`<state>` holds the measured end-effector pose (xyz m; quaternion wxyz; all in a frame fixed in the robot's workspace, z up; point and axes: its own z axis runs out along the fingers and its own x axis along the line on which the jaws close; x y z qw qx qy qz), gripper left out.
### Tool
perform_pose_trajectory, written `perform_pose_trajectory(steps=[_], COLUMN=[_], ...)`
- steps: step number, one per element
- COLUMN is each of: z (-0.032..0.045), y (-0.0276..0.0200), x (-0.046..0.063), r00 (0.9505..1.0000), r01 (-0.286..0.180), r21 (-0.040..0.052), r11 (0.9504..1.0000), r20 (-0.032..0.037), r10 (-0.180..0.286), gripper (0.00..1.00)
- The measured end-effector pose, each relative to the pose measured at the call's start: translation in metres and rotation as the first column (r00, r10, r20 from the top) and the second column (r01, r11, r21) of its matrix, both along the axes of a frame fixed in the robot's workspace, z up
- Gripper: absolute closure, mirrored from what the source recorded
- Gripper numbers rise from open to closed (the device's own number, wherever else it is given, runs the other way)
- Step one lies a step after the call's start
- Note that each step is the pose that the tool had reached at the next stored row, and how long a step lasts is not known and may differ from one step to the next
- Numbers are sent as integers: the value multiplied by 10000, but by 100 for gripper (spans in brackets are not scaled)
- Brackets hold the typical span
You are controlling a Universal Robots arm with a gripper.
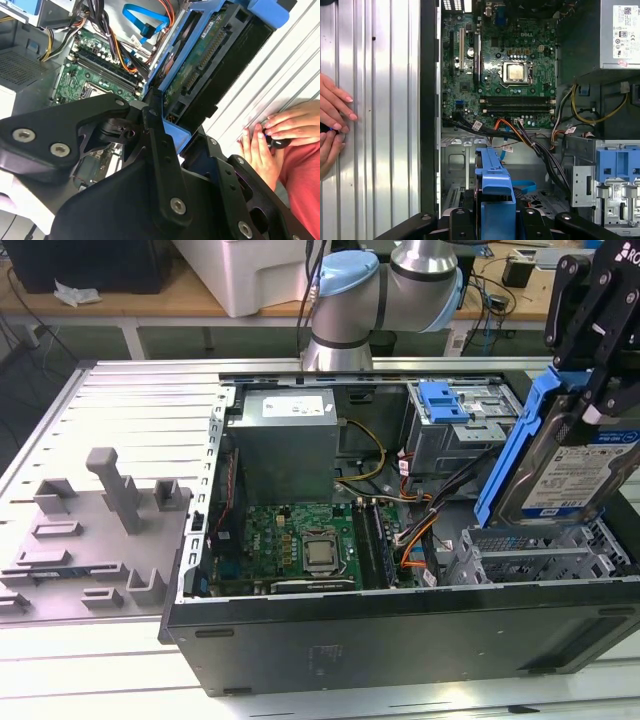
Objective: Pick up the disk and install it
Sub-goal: 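Insert the disk into the insertion slot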
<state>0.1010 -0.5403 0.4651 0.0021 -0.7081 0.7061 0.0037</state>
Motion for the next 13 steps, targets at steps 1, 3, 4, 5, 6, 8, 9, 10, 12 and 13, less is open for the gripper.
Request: perform_pose_trajectory(steps=[1, 3, 4, 5, 6, 8, 9, 10, 12, 13], z=[-2, -8, -13, -15, -20, -29, -31, -36, -42, -44], y=[-2, -3, -3, -4, -4, -7, -8, -10, -14, -16], x=[0, 0, 0, 0, 0, 0, 0, 0, 0, 0], r00=[10000, 10000, 10000, 10000, 10000, 10000, 10000, 10000, 10000, 10000], r01=[0, 0, -1, -1, -1, 0, -1, -1, -1, 0], r21=[-4, -3, -1, -2, -2, -2, -2, -2, -1, -2], r11=[10000, 10000, 10000, 10000, 10000, 10000, 10000, 10000, 10000, 10000], r20=[0, 0, 0, 0, 0, 0, 0, 0, 1, 0], r10=[0, 0, 1, 1, 1, 0, 1, 1, 1, 0], gripper=[63, 63, 63, 63, 63, 63, 63, 63, 63, 63])
